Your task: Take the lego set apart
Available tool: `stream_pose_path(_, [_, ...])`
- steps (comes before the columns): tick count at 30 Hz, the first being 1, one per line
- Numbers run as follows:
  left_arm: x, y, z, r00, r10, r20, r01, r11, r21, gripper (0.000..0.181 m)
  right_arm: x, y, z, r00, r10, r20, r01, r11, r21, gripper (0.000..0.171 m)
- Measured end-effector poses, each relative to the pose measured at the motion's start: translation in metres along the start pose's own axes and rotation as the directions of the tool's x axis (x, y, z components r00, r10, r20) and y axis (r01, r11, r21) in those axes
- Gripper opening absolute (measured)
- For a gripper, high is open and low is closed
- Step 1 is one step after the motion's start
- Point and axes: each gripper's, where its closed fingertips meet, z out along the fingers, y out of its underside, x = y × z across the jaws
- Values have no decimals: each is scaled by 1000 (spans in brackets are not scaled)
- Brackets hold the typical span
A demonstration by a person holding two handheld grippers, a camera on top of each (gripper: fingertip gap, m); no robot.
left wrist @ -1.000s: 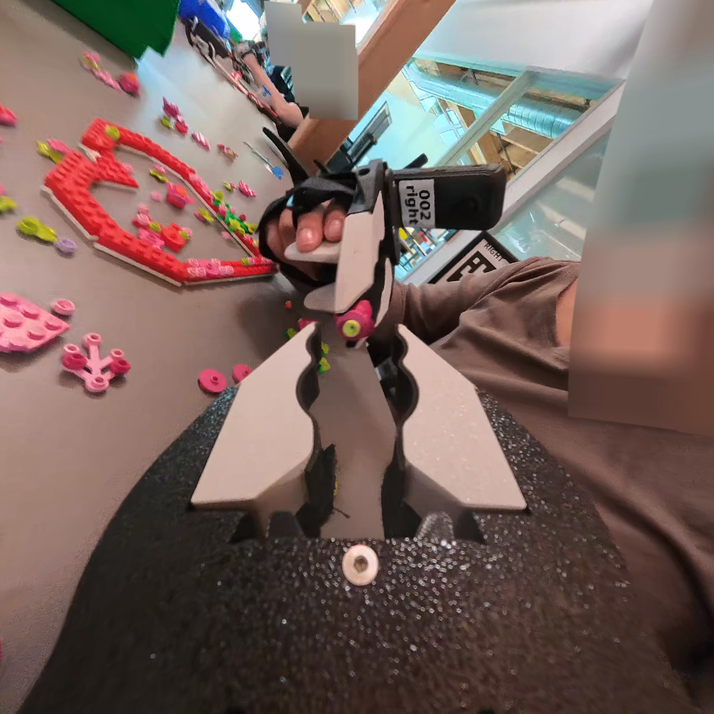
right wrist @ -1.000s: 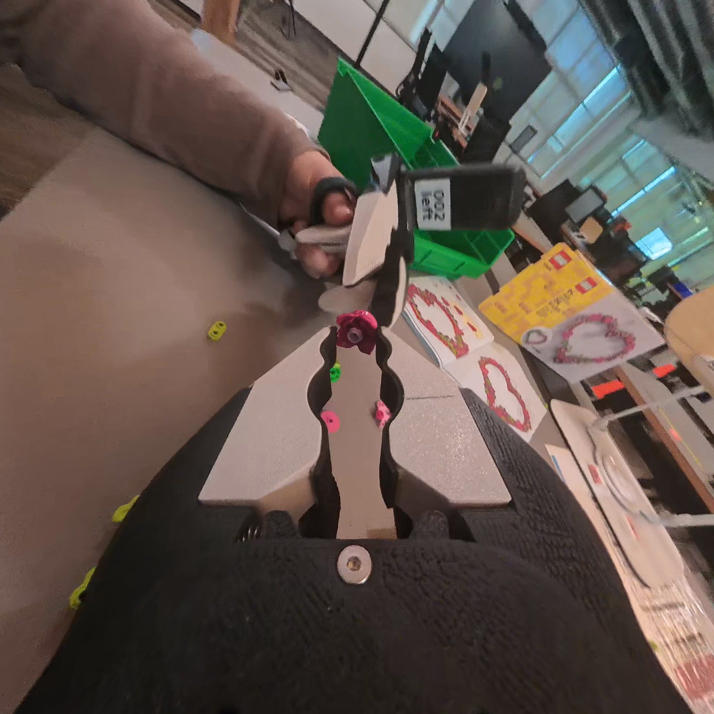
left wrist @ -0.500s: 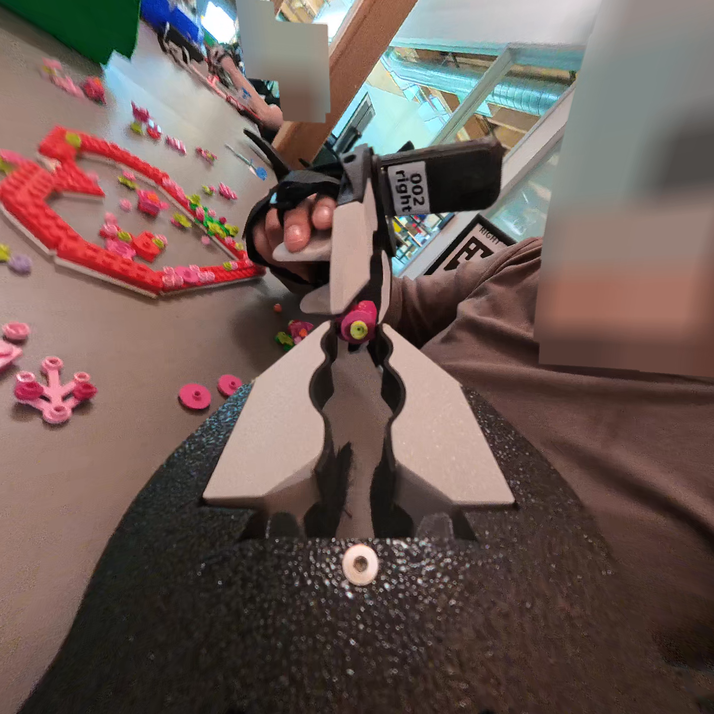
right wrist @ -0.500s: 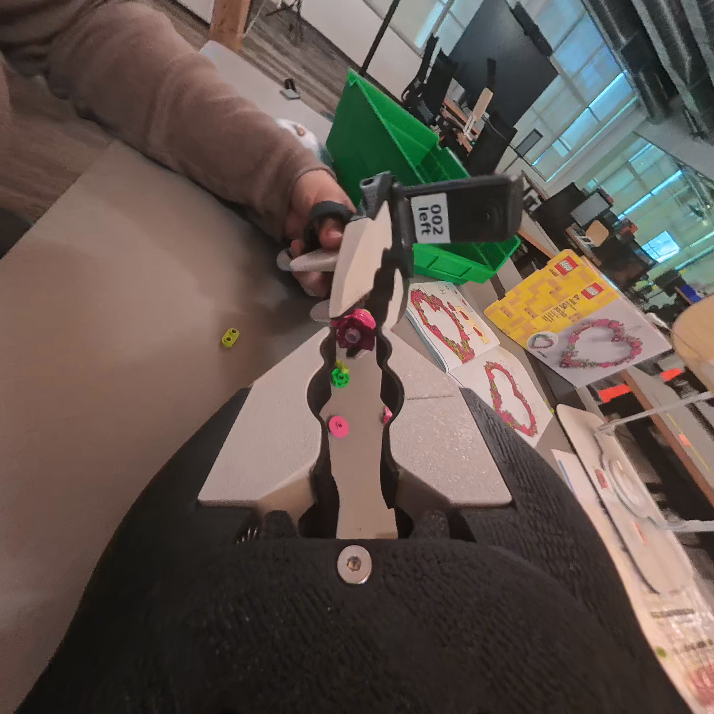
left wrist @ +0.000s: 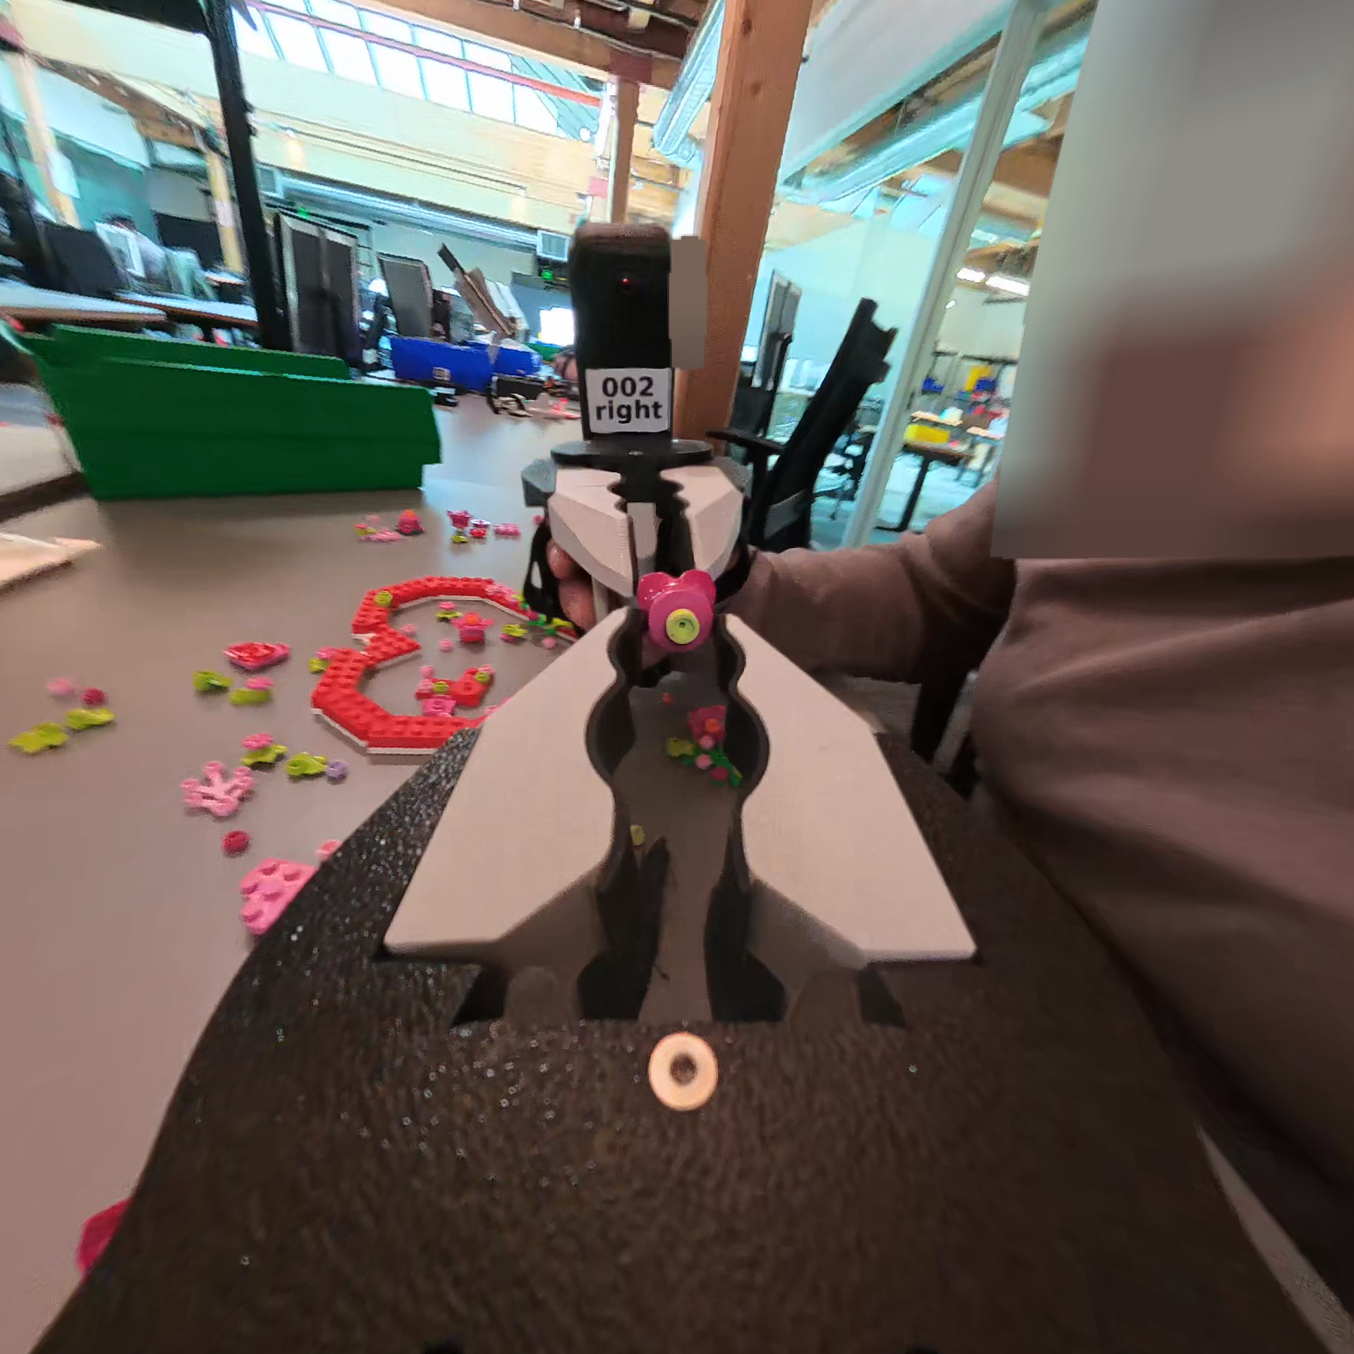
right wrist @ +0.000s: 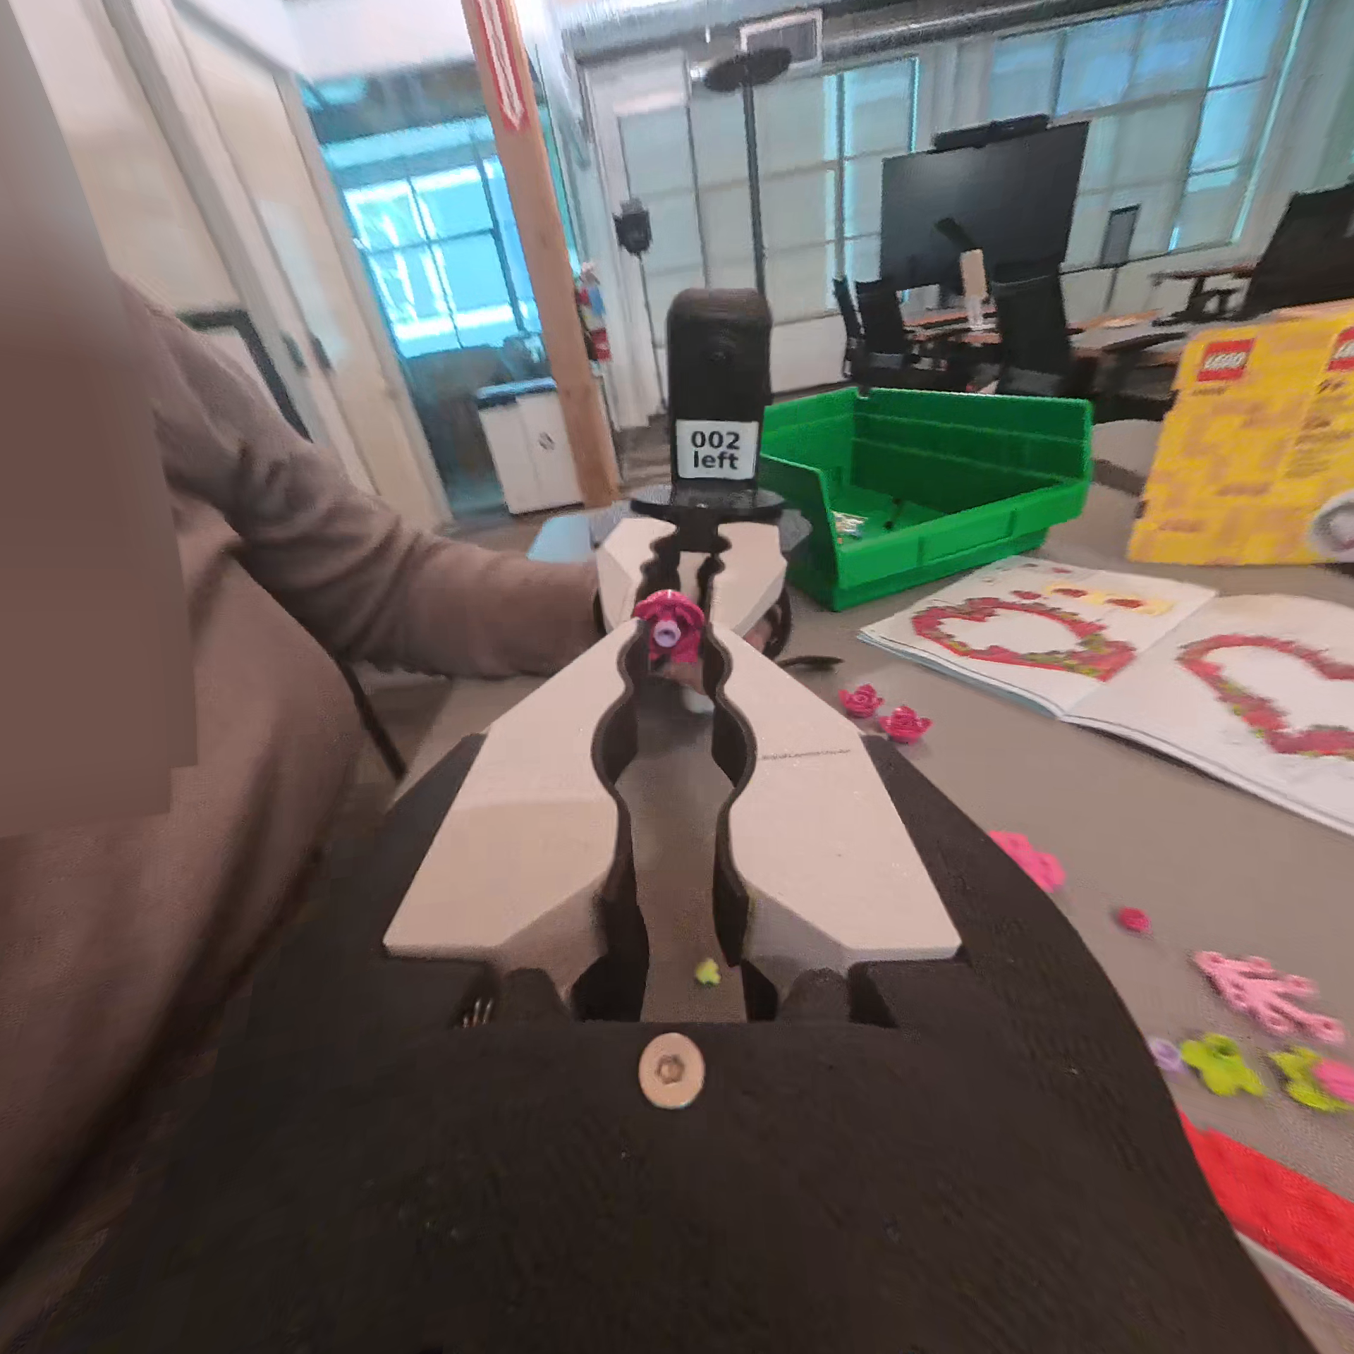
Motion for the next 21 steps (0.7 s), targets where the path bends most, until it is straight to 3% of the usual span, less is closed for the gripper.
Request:
stream_pose_path(5, [-2, -3, -1, 997, 69, 40, -70, 998, 7, 16, 0, 4, 2, 998, -56, -20, 56, 998, -24, 9])
stream_pose_path(14, [1, 3, 5, 1000, 20, 8, -20, 1000, -11, 17, -5, 6, 6, 975, -216, -51, 213, 976, -49, 7])
stream_pose_path(21, [-1, 16, 6, 1000, -10, 14, 12, 991, -133, 16, -2, 18, 2, 957, -283, -58, 268, 945, -185, 2])
